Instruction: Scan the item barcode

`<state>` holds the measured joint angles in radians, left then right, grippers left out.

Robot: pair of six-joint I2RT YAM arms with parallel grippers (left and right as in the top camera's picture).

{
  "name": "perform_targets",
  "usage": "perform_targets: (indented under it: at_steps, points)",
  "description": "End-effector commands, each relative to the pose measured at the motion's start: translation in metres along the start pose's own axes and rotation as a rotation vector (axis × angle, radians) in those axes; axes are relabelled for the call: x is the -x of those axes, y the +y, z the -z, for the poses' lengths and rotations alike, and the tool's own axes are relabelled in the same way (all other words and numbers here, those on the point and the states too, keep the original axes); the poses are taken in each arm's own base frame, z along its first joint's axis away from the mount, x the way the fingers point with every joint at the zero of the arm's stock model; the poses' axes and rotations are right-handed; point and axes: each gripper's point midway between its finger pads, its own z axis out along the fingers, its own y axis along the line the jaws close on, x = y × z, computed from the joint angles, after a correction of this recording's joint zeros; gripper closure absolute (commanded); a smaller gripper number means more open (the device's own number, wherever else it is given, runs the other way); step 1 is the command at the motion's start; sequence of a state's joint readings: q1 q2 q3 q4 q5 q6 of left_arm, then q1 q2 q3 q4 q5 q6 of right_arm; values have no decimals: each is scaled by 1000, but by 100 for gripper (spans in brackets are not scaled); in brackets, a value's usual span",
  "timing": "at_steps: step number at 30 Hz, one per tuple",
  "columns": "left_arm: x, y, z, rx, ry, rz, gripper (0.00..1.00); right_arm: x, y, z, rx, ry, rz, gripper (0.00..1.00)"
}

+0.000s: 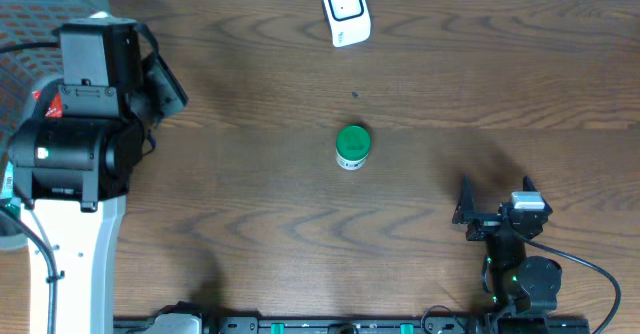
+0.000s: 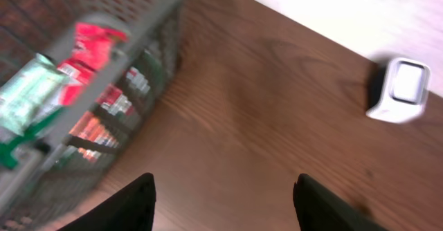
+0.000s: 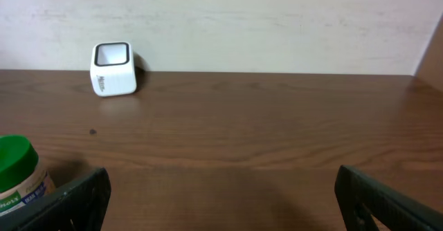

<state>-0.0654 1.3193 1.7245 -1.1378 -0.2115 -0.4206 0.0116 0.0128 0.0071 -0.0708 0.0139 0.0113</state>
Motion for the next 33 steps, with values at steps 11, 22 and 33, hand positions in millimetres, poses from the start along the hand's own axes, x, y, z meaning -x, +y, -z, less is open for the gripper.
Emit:
perform_targets:
  at_steps: [11,22,33]
  points:
    - [57,128,2,282,-171,303,21,-1,1,0,6,4,-10,1]
    - [34,188,-79,191,96,535,20,-1,1,0,6,4,-10,1]
    - [-38,209,-170,185,488,561,20,-1,1,0,6,4,-10,1]
